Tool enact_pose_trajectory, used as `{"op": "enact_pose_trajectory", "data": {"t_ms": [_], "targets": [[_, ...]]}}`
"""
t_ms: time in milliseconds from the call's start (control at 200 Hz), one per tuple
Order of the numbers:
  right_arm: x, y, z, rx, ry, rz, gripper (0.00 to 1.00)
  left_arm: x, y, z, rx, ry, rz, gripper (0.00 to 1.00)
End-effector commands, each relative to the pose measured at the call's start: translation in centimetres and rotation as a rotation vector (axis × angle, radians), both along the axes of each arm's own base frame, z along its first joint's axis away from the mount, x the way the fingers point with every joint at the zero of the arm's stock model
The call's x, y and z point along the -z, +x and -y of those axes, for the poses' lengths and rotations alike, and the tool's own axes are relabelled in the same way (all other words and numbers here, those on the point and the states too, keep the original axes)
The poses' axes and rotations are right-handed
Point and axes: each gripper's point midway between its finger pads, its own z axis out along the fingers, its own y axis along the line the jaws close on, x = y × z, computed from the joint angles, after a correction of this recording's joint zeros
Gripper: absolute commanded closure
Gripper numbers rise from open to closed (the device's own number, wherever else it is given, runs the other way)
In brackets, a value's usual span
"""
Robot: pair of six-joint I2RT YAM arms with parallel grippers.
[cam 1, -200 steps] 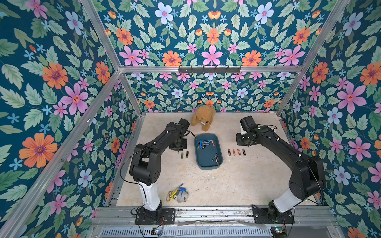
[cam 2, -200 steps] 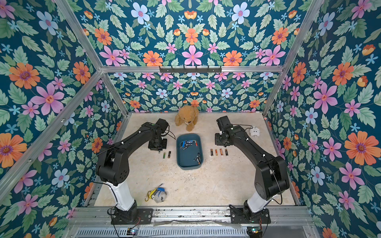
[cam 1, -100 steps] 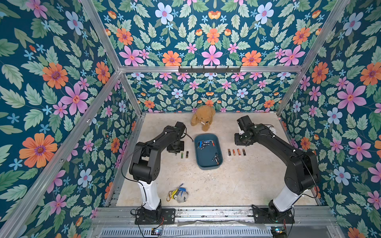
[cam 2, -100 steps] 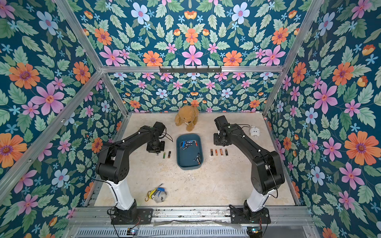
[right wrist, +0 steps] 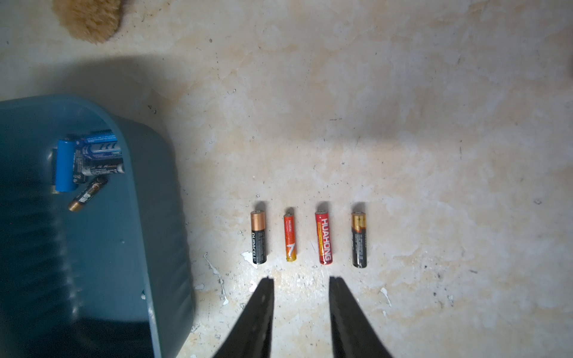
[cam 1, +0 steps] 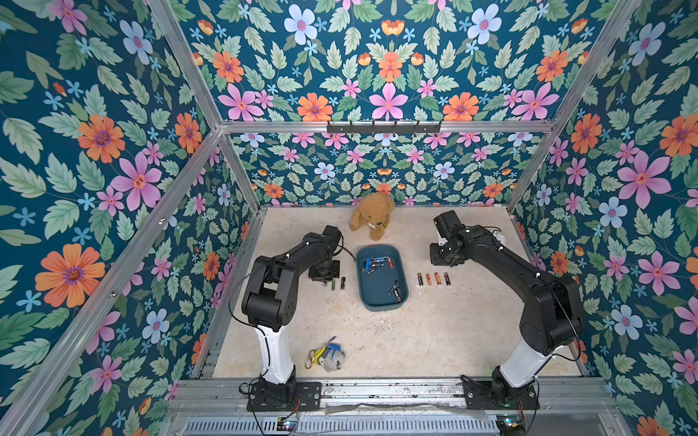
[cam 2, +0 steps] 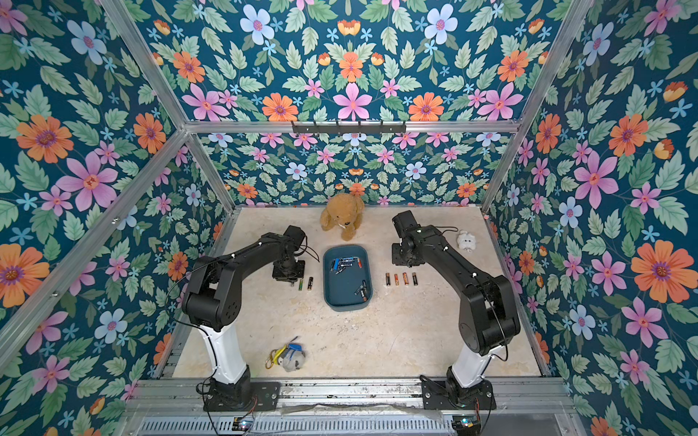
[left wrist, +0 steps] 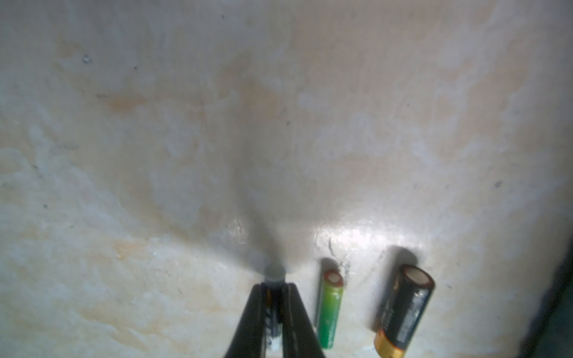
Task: Take the batteries out of the storage box
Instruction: Place the battery at the center of the board.
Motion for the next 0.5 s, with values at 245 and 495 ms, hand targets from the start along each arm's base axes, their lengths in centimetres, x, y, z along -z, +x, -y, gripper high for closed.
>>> {"op": "enact_pose_trajectory", "data": {"t_ms": [245,495], "targets": [[0.23,-0.06,0.21,0.001,-0.017,-0.01,0.64,0.38,-0.47,-0.22,0.013,0.007,-0.016,0.86],[0.2,-0.04,0.22,-0.001,-0.019,-0.01,0.64,0.72,-0.64,-0.24,0.011,0.005,-0.02,0.86]]}}
